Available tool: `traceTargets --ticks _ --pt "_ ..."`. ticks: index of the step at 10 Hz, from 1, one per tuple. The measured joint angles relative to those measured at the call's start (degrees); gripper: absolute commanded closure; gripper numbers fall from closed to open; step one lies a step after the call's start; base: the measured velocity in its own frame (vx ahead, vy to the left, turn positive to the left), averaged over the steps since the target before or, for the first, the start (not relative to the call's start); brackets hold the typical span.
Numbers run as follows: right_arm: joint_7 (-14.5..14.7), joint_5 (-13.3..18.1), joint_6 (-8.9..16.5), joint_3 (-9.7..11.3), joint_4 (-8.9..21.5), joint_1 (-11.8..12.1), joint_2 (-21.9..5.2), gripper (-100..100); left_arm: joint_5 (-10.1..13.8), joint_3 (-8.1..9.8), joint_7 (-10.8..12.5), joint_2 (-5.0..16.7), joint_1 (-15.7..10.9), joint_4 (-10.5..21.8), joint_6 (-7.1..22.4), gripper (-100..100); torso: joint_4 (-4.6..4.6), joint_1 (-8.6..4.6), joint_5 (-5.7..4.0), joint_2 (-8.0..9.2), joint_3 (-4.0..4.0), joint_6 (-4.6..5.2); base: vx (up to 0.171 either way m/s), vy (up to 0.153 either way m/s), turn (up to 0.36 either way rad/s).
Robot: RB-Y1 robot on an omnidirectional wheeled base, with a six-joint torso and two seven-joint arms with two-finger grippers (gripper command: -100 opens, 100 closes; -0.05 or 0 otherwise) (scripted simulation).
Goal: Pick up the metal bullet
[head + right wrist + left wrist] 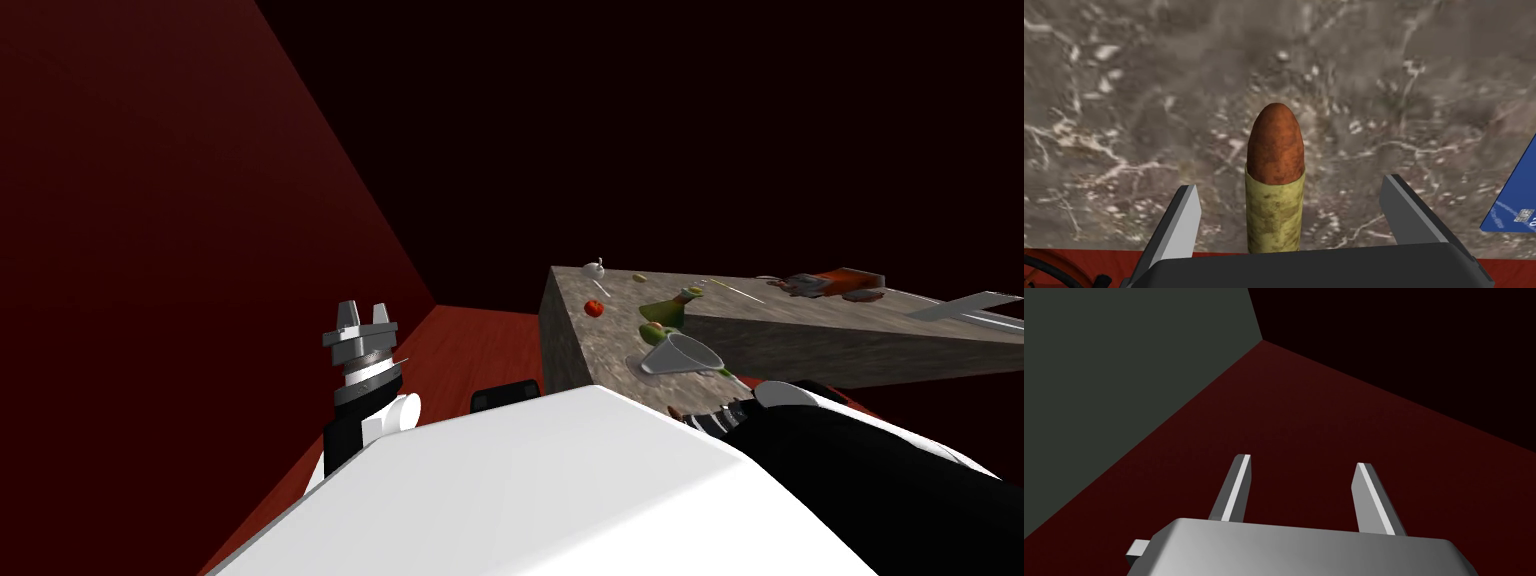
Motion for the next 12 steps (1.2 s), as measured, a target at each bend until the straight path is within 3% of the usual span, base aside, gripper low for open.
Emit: traceTargets --ticks 12 --pt "-2.34 13.69 7.26 2.69 6.63 -20.89 0.68 -100 0.0 0.0 0.0 0.0 0.0 0.0 0.0 0 -0.05 -0.61 -0.66 0.07 0.01 0.1 -0.074 0.002 -0.01"
